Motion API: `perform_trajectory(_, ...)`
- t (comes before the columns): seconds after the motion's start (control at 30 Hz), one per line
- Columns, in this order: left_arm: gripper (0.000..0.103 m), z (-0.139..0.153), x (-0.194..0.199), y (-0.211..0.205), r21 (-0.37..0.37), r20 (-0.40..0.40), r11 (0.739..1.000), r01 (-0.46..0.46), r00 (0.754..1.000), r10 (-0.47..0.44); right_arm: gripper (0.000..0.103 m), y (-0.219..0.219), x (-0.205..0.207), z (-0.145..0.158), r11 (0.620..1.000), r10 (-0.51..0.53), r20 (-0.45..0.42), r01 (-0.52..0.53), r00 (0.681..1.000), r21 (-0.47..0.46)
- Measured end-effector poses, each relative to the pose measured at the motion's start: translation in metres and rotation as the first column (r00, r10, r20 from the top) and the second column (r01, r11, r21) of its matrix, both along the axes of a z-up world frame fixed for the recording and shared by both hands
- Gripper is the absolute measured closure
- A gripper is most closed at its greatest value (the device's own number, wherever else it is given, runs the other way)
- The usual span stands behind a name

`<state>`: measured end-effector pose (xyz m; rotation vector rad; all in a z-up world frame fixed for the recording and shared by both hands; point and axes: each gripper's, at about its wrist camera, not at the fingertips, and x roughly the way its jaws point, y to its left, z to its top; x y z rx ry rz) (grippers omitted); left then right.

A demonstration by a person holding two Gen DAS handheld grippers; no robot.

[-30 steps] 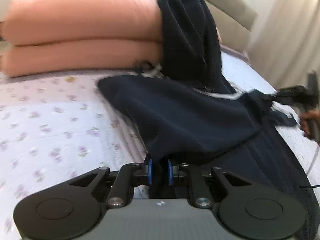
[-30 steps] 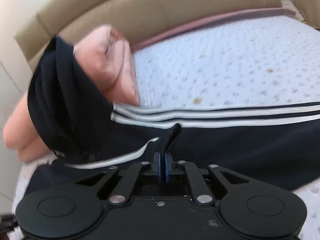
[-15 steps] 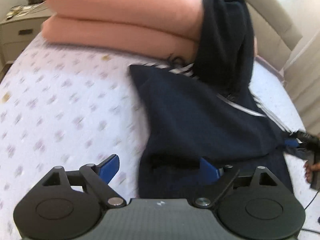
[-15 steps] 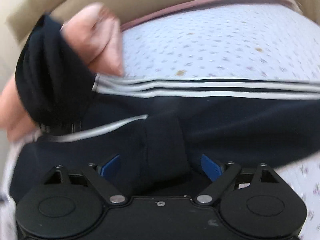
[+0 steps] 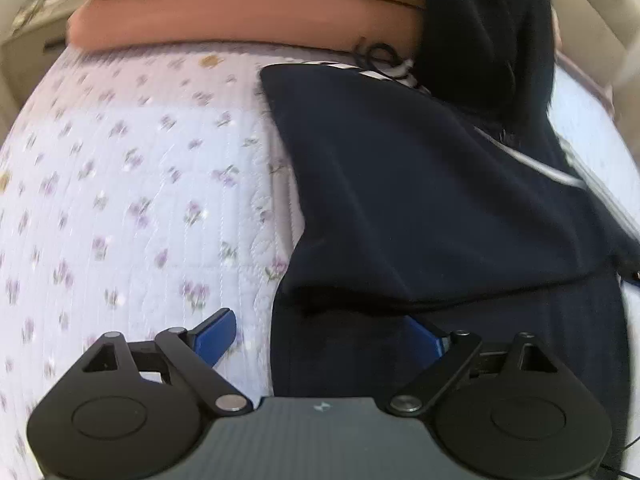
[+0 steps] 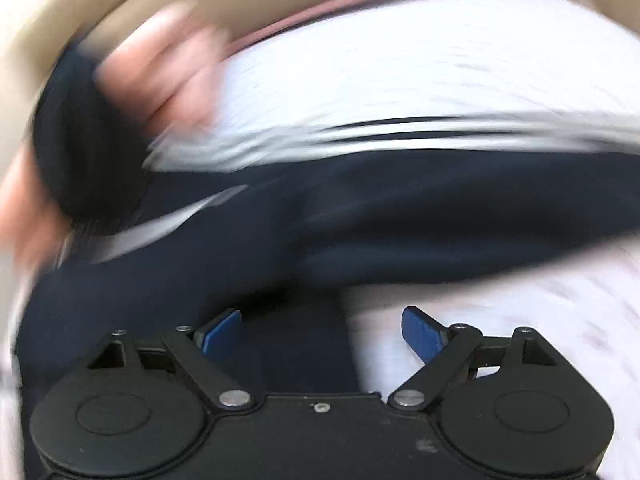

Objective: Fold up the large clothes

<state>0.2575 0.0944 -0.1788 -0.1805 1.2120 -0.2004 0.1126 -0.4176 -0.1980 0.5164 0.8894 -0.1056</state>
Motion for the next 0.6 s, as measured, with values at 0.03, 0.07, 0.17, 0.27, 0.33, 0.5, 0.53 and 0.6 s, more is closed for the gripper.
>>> perform_trajectory(0.03,0.012,0.002,0.000,0.003,-0.025,-0.004,0.999,-0.022,1.000,0.022,0.001,-0.027,-0.007,-0.003,0.995,-0.089,0.002,0.089,0.996,0.042)
perform_trajectory(0.07,0.012,0.005,-0.001,0.005,-0.053,-0.002,0.998,-0.043,0.999,0.043,0.003,-0.050,-0.012,-0.008,0.985,-0.156,0.003,0.155,0.988,0.077)
perform_trajectory(0.17,0.012,0.013,0.004,0.002,-0.095,0.024,0.993,-0.067,0.997,0.070,0.017,-0.127,-0.030,-0.023,0.919,-0.339,0.046,0.320,0.940,0.231)
perform_trajectory(0.27,0.012,0.020,0.012,-0.009,-0.140,0.030,0.987,-0.083,0.996,0.088,0.018,-0.166,-0.031,-0.031,0.894,-0.399,0.077,0.369,0.914,0.254)
perform_trajectory(0.33,0.011,0.022,0.017,-0.016,-0.140,0.029,0.986,-0.092,0.995,0.097,0.018,-0.180,-0.025,-0.037,0.890,-0.426,0.090,0.398,0.900,0.223)
perform_trajectory(0.5,0.012,0.022,0.016,-0.026,-0.121,0.037,0.989,-0.082,0.995,0.087,0.093,-0.182,-0.016,-0.040,0.869,-0.495,0.079,0.493,0.865,0.049)
perform_trajectory(0.53,0.012,0.023,0.014,-0.025,-0.127,0.038,0.988,-0.086,0.995,0.091,0.098,-0.181,-0.020,-0.038,0.863,-0.504,0.056,0.505,0.862,-0.001)
perform_trajectory(0.6,0.012,0.025,0.011,-0.019,-0.151,0.034,0.983,-0.100,0.994,0.107,0.101,-0.182,-0.026,-0.035,0.844,-0.537,0.015,0.537,0.844,0.015)
